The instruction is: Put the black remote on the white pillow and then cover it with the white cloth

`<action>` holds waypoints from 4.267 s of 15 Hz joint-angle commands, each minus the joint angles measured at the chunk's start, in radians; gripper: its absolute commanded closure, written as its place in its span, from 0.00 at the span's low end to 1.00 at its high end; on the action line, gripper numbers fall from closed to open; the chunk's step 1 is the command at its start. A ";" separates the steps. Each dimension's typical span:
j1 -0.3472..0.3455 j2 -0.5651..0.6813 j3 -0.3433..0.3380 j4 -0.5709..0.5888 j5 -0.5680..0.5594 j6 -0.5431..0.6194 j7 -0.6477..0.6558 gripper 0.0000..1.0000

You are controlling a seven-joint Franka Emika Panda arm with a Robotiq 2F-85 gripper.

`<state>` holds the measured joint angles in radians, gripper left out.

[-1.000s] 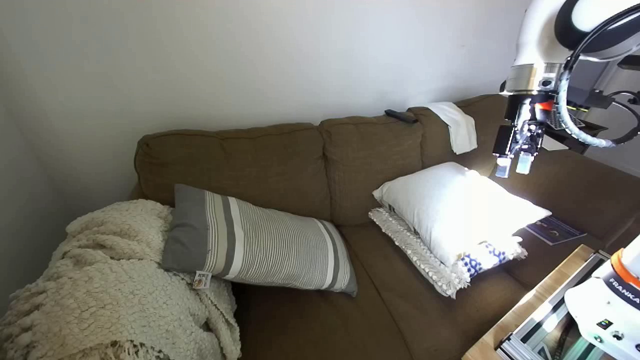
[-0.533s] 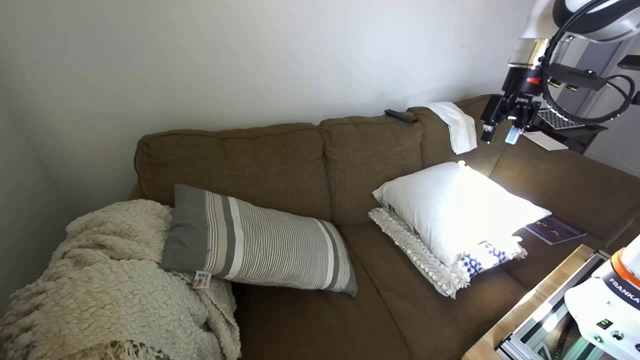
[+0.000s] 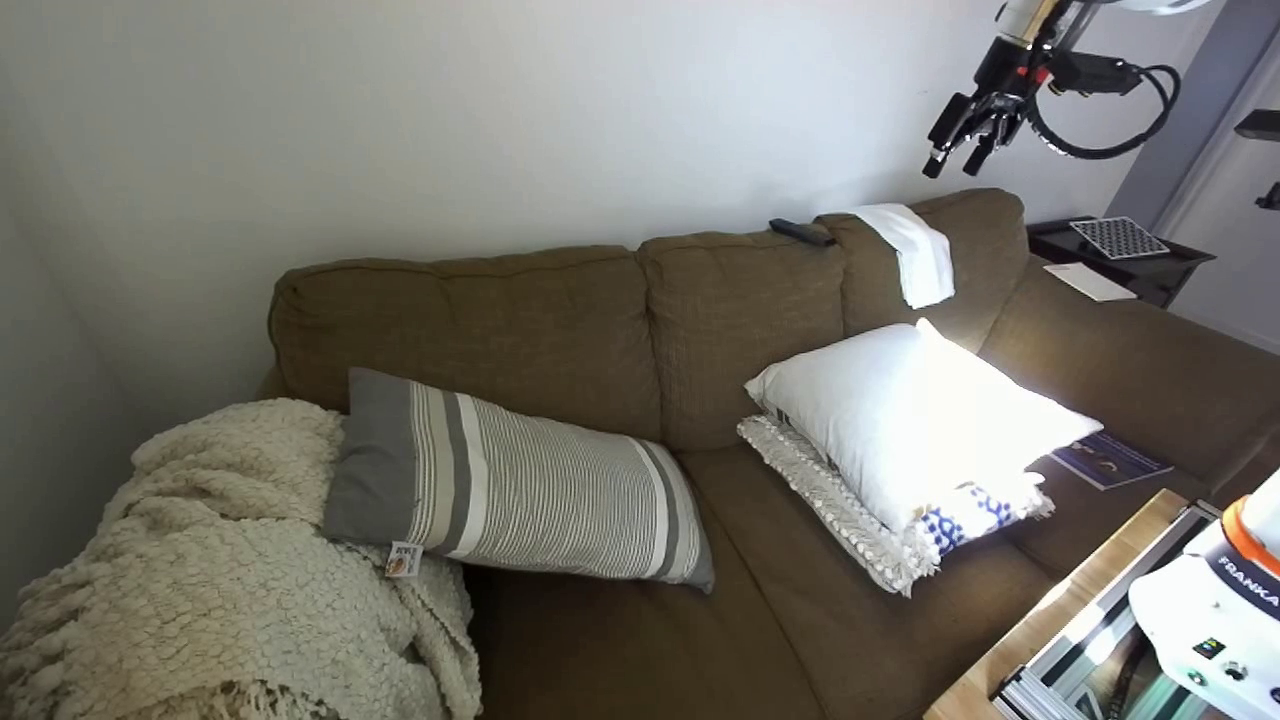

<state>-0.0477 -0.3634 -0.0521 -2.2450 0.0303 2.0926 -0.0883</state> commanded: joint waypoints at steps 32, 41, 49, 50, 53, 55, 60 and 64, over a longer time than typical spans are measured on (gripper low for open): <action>-0.154 0.823 -0.076 0.646 -0.078 0.276 -0.057 0.00; -0.181 1.101 -0.079 0.949 -0.099 0.139 -0.068 0.00; -0.229 1.367 -0.031 1.225 -0.056 0.332 -0.101 0.00; -0.237 1.392 -0.023 1.252 -0.054 0.356 -0.115 0.00; -0.264 1.463 0.013 1.340 -0.034 0.389 -0.151 0.00; -0.281 1.503 0.043 1.395 -0.015 0.397 -0.185 0.00; -0.310 1.594 0.112 1.529 0.020 0.375 -0.267 0.00; -0.314 1.638 0.137 1.585 0.031 0.360 -0.307 0.34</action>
<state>-0.3430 1.2041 0.0492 -0.7618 0.0329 2.4801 -0.3387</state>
